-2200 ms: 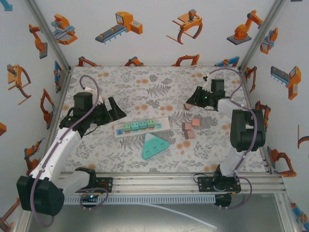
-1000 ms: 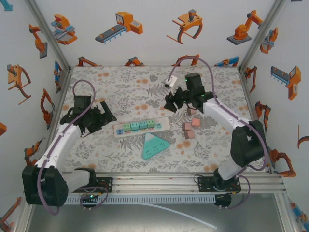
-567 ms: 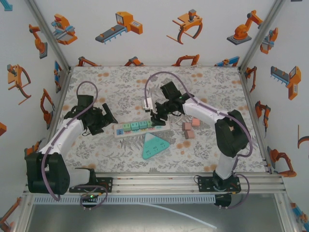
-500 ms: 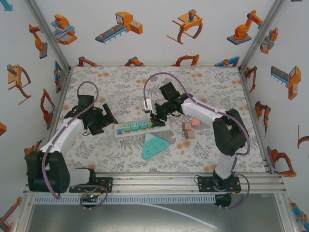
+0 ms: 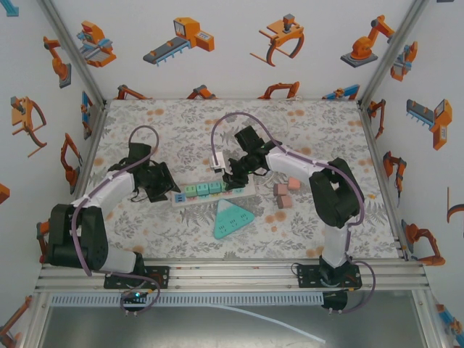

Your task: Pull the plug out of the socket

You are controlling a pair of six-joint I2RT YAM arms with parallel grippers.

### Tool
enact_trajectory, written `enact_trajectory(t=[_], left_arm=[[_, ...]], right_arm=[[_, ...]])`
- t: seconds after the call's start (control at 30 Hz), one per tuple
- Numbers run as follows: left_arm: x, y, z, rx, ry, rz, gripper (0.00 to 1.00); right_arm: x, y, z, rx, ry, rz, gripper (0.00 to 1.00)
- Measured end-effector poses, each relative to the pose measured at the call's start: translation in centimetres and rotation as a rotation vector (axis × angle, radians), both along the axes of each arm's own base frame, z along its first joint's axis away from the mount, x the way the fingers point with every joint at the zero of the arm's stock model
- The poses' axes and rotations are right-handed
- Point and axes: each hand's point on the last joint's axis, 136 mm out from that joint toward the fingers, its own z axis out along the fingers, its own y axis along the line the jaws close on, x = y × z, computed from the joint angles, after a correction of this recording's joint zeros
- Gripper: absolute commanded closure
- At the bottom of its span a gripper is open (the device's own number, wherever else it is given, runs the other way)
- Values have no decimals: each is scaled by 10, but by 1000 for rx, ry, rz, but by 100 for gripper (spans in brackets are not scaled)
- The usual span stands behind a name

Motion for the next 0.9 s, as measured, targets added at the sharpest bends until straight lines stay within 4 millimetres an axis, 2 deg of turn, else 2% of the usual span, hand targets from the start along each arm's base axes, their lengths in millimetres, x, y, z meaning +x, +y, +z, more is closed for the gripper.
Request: enact_trajectory(t=[0.33, 0.47, 0.7, 0.9], left_arm=[[-7, -7, -19, 27, 52, -27, 52], [-7, -9, -20, 31, 53, -34, 56], [-6, -11, -19, 77, 60, -57, 56], [-5, -13, -18, 114, 57, -68, 56]], right_arm=[[0, 0, 0, 0, 0, 0, 72], [0, 0, 1, -1, 3, -2, 74], [3, 1, 2, -14, 50, -35, 82], [5, 2, 3, -19, 89, -60, 82]])
